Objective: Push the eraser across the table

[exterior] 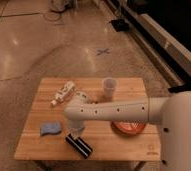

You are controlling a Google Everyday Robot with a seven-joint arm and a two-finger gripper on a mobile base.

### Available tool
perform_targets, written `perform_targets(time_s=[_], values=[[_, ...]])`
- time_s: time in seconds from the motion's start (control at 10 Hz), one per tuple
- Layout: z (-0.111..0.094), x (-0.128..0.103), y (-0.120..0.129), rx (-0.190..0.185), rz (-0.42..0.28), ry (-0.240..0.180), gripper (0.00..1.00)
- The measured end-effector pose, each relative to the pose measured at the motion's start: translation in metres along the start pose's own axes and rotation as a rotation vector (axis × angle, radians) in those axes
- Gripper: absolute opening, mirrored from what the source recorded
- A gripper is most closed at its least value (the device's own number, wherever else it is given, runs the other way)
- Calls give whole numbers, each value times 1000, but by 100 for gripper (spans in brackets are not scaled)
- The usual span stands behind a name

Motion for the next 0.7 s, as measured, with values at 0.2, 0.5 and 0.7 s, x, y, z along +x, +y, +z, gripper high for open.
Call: perform_targets(time_s=[0.2,0.5,0.7], values=[[-6,11,1,21,40,-6,0],[-8,26,8,32,91,-8,0],[0,33,16,9,103,1,0]])
